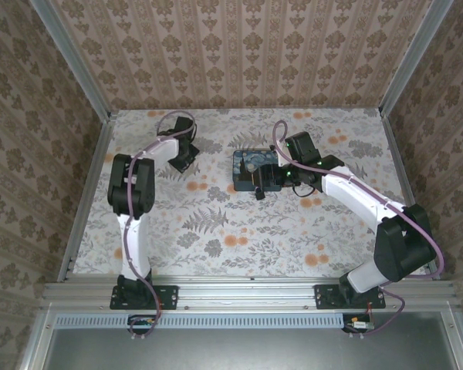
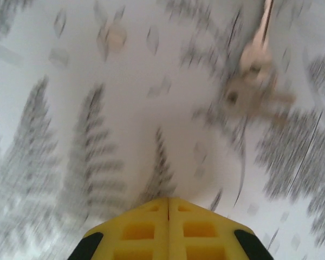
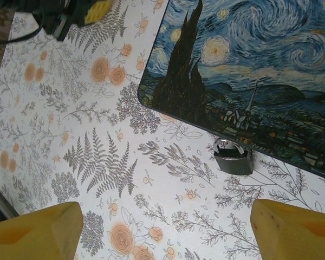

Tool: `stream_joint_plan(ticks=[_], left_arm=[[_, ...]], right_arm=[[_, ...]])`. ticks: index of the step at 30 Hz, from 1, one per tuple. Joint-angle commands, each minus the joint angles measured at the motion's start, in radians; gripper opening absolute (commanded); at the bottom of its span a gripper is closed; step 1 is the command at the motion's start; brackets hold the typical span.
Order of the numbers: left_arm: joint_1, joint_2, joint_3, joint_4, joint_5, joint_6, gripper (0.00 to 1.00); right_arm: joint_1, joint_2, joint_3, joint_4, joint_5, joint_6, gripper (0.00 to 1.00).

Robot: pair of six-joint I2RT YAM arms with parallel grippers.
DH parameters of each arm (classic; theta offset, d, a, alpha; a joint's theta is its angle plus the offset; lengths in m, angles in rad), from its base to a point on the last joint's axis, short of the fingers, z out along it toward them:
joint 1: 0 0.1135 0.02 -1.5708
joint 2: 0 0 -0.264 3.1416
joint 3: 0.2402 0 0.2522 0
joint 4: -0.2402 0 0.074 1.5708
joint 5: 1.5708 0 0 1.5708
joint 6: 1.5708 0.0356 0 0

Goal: Unlock the padlock with the key

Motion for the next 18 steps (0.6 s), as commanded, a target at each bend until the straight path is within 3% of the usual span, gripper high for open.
stream_joint_plan(ticks=[1,7,11,18], left_arm=[[-0.017,-0.112,-0.065,-0.023,0.070,0.099,0.00],[-0.014,-0.222,-0.078,-0.061,0.069,0.198,0.00],[0.016,-0.158,0.067,-0.095,0.043,0.204,0.39],[-0.004,0.055,0.250,-0.085,-0.047,-0.031,0.52]], right_arm=[[0.003,-0.026,0.019,-0.009,0.003,-0.010,0.82],[0.003,-0.021,0.015,0.028,-0.013,0.012,0.82],[0.003,-0.005,0.018,0.049,-0.033,0.019,0.82],[0.003,0.011,0.013,0.066,-0.048,0.027,0.82]])
